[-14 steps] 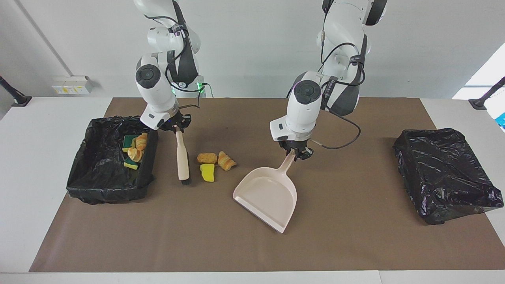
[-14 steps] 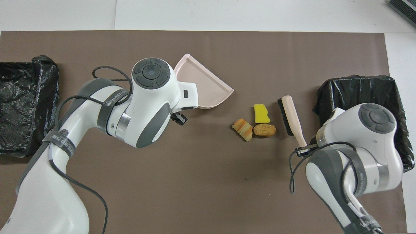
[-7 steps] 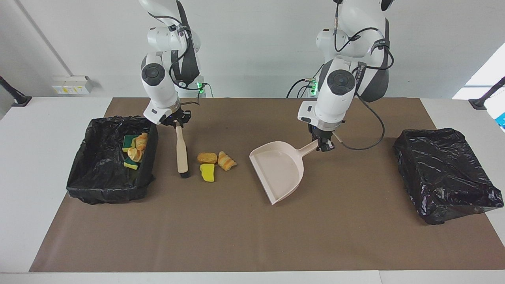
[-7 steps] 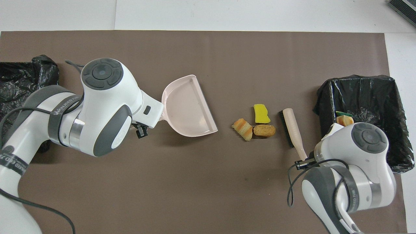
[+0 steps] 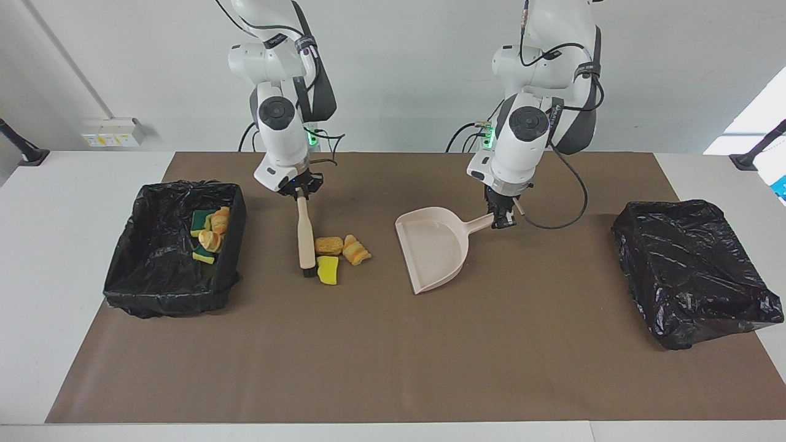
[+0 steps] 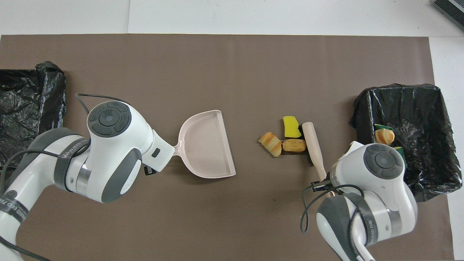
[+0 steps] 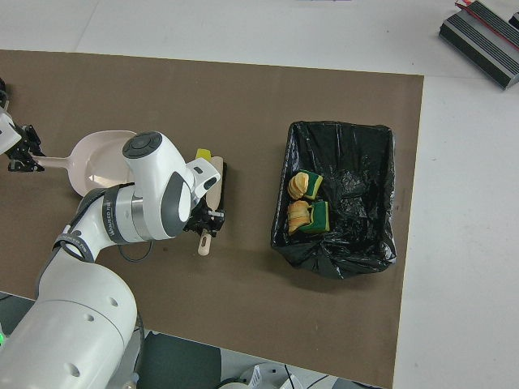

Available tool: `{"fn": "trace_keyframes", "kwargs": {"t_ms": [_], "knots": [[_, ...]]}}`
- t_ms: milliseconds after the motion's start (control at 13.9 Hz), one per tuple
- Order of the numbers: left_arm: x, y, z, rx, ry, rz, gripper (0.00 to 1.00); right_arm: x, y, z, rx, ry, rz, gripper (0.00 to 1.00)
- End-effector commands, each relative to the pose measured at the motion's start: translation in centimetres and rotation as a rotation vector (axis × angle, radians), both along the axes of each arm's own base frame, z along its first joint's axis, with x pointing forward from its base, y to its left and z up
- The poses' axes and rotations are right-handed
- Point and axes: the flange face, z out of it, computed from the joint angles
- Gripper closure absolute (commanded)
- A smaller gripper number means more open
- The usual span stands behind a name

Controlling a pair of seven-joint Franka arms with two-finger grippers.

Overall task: Sweep and dump trash in bin
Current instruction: 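Sweep the sponge and bread into the dustpan with the right gripper's brush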

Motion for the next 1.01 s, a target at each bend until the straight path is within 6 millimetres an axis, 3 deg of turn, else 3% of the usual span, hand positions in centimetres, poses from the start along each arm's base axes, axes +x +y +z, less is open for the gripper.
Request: {"fn": "trace_keyframes", "kwargs": {"t_ms": [0, 217, 361, 650, 938], "knots": [[-0.1, -0.5, -0.9, -0.002, -0.027, 0.035, 1.00, 0.4, 2.6, -1.1, 0.024, -0.009, -0.060, 1.00], [-0.5, -1.2, -1.3, 0.001, -0.020, 0.022, 1.00, -0.5, 7.3, -0.6, 0.031, -0.011, -0.056, 1.00], [-0.5, -1.2, -1.4, 0.004, -0.014, 0.022, 1.00, -1.3, 9.4, -1.1, 0.090, 0.027, -0.087, 1.00], [-0.6, -1.2, -1.3, 0.005, -0.012, 0.024, 1.00, -2.2, 15.6, -1.4, 0.168, 0.083, -0.070, 1.00], [-0.6, -1.0, -1.5, 0.007, -0.010, 0.026, 1.00, -0.2, 19.7, 0.7, 0.299, 0.153, -0.101, 1.00]]}}
